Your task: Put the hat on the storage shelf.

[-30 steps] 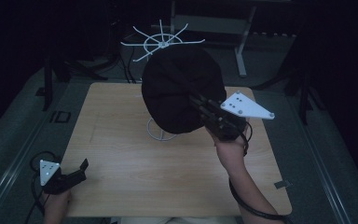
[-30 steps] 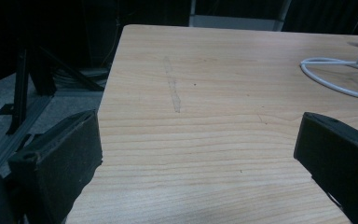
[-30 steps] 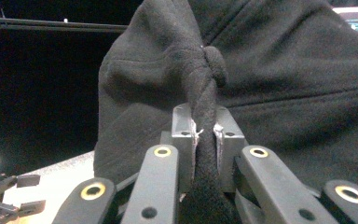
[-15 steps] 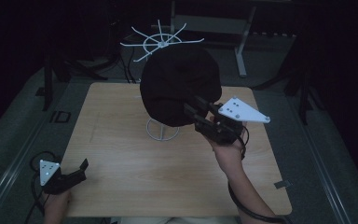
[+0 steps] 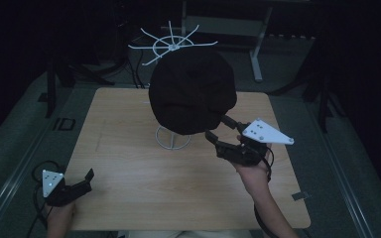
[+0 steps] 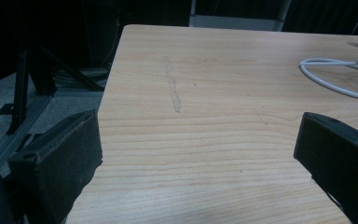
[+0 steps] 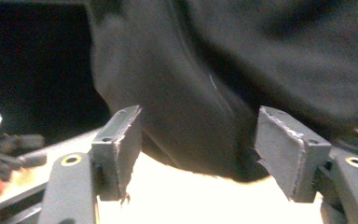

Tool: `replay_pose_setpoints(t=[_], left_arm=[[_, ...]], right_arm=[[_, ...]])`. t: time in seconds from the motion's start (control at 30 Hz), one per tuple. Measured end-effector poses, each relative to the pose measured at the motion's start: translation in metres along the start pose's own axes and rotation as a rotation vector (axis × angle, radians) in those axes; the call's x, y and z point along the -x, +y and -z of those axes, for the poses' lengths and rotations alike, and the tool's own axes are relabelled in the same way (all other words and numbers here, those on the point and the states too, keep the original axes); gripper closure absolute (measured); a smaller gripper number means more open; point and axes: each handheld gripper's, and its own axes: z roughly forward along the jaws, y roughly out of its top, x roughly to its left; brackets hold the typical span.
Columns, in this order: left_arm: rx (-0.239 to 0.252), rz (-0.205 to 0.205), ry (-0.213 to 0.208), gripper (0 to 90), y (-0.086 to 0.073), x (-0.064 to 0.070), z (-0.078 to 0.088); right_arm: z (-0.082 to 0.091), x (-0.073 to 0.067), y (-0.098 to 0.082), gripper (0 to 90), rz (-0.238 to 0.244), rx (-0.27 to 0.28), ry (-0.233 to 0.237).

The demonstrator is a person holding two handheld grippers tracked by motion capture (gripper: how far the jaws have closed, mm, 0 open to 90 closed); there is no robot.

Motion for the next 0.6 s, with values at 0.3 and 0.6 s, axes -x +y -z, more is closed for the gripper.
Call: replay_pose_setpoints(t=[0.3,0.6], left_arm=[[-0.001,-0.001,0.003,1.4,0.000,0.000,0.000],[0.001,-0.001,0.002,1.5,0.000,0.000,0.000]], right_arm=[[0.004,0.031,-0.047,14.4,-0.027,-0.114,-0.045],[0.003,0.057,-0.094,13.3,-0.049,-0.197,-0.131]])
